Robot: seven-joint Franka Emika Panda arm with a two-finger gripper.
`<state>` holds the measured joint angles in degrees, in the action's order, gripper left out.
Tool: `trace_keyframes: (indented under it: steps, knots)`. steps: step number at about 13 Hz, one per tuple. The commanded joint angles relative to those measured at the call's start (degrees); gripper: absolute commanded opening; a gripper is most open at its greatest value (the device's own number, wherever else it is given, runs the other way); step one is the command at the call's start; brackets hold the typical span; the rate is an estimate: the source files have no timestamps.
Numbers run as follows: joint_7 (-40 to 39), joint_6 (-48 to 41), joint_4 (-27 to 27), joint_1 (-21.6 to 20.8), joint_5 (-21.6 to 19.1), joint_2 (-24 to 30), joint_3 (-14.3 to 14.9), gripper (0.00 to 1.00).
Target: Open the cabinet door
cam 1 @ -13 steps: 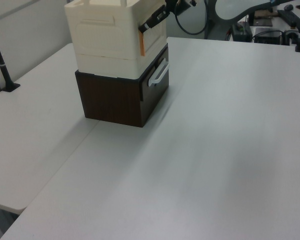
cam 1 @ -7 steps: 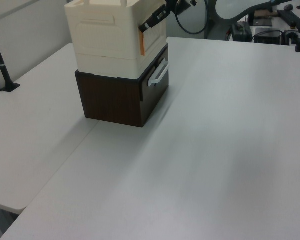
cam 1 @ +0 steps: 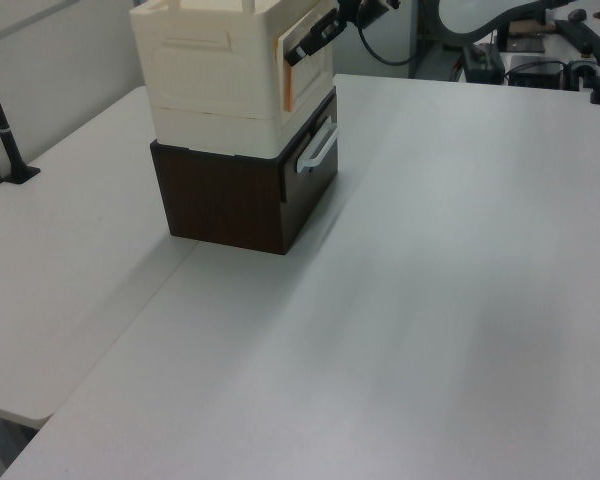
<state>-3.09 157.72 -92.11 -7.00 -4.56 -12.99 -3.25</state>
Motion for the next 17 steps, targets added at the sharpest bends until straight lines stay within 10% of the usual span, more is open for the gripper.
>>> trace_keyframes:
  steps: [1, 17]
  knots:
    - [-0.16, -2.33, -2.81, 2.86, 0.25, 2.53, 0.27, 0.14]
    - [-3.32, -11.11, -4.04, 4.71, 0.25, 4.91, 0.35, 0.14]
